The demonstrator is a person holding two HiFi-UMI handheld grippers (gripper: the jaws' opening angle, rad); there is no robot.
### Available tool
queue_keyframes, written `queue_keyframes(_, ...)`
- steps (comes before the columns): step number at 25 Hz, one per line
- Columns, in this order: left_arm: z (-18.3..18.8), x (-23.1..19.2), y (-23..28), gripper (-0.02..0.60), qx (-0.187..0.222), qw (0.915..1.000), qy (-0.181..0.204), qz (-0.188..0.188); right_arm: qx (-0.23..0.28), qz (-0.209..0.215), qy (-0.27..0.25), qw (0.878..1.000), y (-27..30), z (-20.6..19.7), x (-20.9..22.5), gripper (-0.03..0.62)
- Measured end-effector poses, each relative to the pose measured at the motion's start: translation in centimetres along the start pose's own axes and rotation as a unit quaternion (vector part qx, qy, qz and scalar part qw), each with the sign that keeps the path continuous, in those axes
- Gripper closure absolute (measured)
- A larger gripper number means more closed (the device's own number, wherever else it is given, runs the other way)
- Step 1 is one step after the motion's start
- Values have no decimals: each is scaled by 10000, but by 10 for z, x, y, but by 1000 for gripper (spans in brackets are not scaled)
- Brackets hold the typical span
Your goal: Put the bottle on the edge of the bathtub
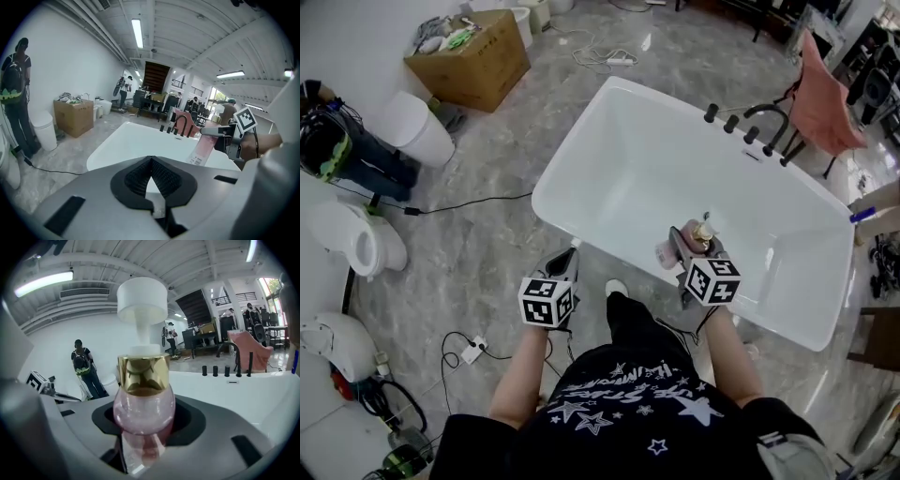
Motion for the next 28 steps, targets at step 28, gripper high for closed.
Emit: queue_keyframes(28,221,-183,156,566,-289,9982,269,-445,-186,-724,328,9967,268,108,2,373)
Point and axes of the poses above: the fingertips, and each gripper's own axes: y forward along the fingers, x to its right, z out of its top, the point moved 8 cm from there along -y, backward along the fingers, and after that the axes turned 14 degrees about -y, right-handed, at the moved point
